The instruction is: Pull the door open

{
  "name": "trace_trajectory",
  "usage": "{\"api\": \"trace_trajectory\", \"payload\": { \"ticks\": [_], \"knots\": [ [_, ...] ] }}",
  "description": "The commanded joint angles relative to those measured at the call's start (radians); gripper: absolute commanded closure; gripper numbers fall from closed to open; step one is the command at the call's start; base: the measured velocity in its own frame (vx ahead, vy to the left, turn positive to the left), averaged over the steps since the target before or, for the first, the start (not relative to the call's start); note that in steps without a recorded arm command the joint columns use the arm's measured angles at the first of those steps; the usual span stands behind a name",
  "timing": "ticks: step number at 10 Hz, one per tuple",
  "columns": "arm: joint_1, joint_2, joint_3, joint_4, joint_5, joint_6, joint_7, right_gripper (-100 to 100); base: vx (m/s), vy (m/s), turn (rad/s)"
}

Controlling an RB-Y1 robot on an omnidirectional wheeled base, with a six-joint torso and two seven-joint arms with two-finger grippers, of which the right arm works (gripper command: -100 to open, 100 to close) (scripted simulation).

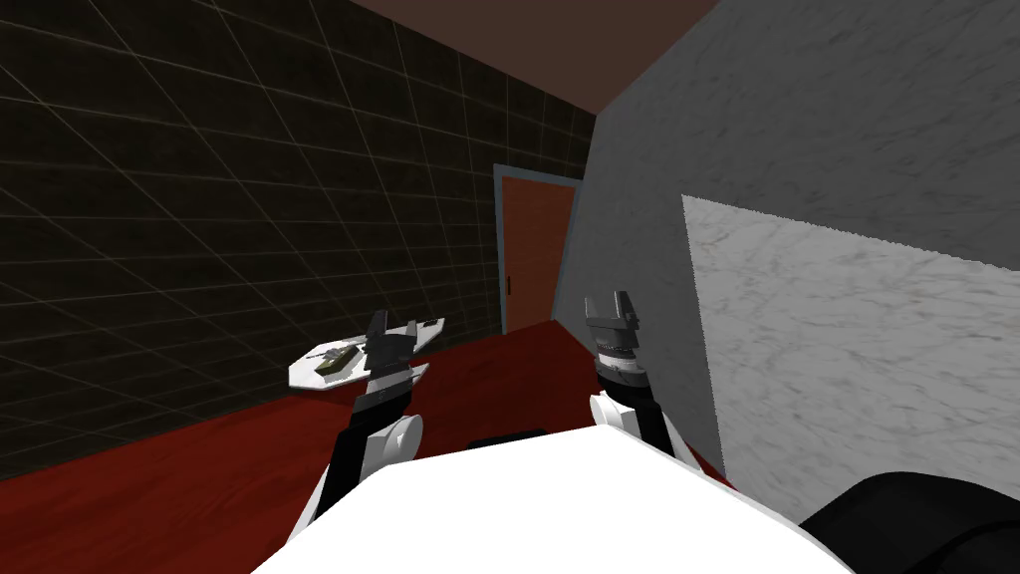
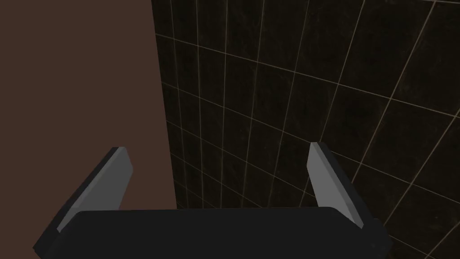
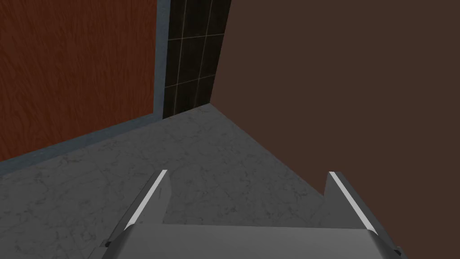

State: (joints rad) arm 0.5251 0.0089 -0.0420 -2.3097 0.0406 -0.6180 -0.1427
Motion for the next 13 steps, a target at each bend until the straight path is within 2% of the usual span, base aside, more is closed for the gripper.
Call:
{"api": "trace_trajectory", "payload": {
  "ticks": [1, 6, 13],
  "knots": [
    [-0.007, -0.012, 0.0, 0.033, -0.027, -0.008, -0.023, -100, 0.07, -0.017, 0.193],
    [-0.031, -0.045, -0.002, 0.14, -0.114, -0.032, -0.097, -100, 0.113, -0.04, 0.188],
    [-0.059, -0.075, -0.004, 0.266, -0.216, -0.061, -0.185, -100, 0.085, -0.036, 0.153]
  ]
}}
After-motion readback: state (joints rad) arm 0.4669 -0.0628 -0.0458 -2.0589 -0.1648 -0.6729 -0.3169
